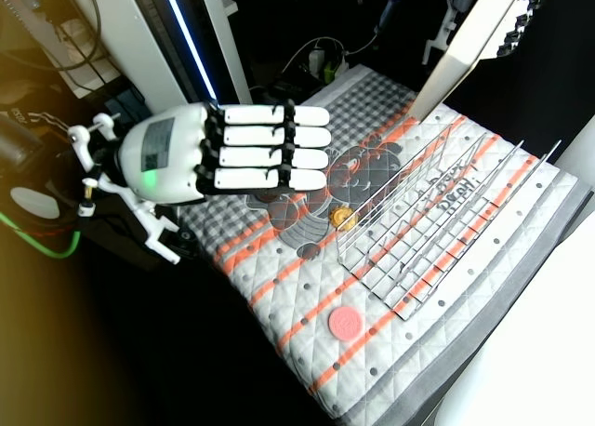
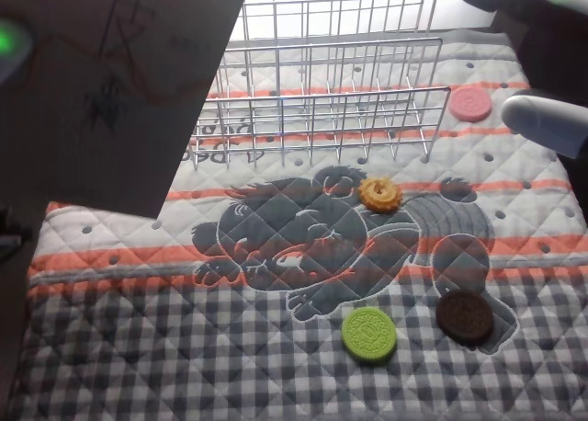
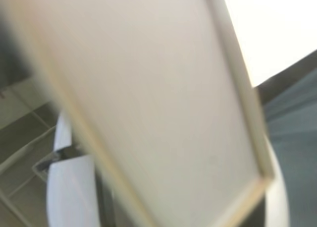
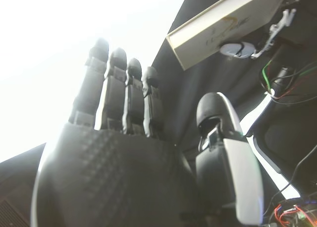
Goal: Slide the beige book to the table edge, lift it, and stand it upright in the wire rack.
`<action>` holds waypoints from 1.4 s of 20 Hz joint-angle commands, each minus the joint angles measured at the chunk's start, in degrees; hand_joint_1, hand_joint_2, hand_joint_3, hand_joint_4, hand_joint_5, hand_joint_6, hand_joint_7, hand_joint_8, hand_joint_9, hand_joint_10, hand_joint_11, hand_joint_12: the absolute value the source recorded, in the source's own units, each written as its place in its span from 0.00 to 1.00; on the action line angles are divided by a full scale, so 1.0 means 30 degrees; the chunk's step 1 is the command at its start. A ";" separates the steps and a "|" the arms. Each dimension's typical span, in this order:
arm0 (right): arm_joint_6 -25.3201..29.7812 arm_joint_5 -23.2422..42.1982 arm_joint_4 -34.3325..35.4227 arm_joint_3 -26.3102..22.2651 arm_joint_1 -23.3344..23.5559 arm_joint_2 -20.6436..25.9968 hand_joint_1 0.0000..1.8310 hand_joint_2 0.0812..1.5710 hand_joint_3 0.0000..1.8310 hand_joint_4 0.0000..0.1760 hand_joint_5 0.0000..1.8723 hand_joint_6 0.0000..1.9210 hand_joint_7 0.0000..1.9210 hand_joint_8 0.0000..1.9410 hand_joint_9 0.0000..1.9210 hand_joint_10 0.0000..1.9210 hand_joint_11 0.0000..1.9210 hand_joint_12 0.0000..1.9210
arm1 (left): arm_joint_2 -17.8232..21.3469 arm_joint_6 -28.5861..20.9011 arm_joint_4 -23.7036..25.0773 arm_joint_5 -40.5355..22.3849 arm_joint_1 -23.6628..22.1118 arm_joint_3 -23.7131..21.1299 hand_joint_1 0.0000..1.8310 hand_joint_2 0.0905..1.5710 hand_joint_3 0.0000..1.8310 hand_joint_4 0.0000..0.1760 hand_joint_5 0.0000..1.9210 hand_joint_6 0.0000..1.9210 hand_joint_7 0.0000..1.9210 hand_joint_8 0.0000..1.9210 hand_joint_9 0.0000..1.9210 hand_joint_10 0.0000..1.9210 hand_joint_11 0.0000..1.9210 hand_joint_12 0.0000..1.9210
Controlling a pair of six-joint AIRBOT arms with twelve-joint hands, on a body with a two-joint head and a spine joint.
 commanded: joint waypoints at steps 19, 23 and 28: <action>-0.0034 0.2362 0.0618 0.0226 0.0030 -0.0286 0.16 0.86 0.01 0.00 0.17 0.00 0.18 0.00 0.21 0.00 0.24 0.01 | -0.1628 0.0215 0.6408 0.2938 -1.0050 0.2664 0.76 0.67 0.00 0.00 0.51 0.48 0.52 0.45 0.56 0.54 0.52 0.49; -0.0034 0.2362 0.0618 0.0427 0.0030 -0.0540 0.13 0.87 0.00 0.00 0.17 0.00 0.18 0.00 0.21 0.00 0.24 0.00 | -0.1968 0.0895 0.6190 0.3707 -1.0588 0.3041 0.76 0.68 0.00 0.00 0.48 0.54 0.50 0.46 0.57 0.53 0.54 0.50; -0.0032 0.2362 0.0599 0.0534 0.0010 -0.0632 0.12 0.89 0.00 0.00 0.17 0.00 0.18 0.00 0.20 0.00 0.23 0.00 | -0.2902 0.0876 0.5829 0.4739 -1.0640 0.4041 0.76 0.66 0.00 0.00 0.51 0.48 0.54 0.40 0.58 0.52 0.55 0.50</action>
